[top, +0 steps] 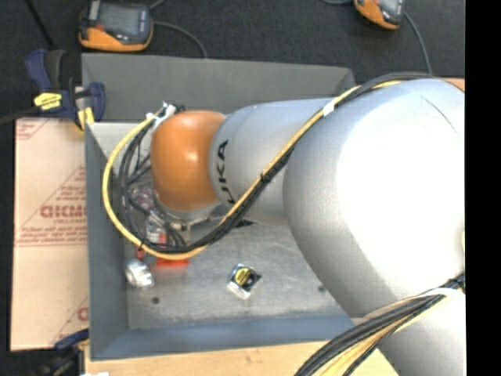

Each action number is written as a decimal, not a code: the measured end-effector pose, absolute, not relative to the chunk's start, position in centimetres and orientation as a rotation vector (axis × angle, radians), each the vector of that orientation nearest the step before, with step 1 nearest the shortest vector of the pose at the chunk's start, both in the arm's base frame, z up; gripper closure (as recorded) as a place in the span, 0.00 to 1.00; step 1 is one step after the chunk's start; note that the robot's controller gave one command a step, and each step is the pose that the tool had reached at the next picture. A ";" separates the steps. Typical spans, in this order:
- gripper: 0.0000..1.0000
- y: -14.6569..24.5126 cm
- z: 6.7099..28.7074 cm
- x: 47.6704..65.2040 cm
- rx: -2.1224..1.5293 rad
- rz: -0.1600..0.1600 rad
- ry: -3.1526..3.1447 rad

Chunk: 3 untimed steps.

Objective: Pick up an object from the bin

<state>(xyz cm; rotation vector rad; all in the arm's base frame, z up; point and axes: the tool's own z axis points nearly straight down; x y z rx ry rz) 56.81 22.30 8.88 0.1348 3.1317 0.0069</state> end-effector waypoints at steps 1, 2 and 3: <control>1.00 21.7 20.9 55.4 0.124 0.007 3.130; 1.00 17.7 17.2 49.7 0.126 -0.005 3.144; 1.00 14.5 21.8 48.1 0.165 0.002 3.132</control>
Offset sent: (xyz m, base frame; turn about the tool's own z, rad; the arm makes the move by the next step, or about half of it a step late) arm -0.0163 -0.0057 0.1148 -0.0117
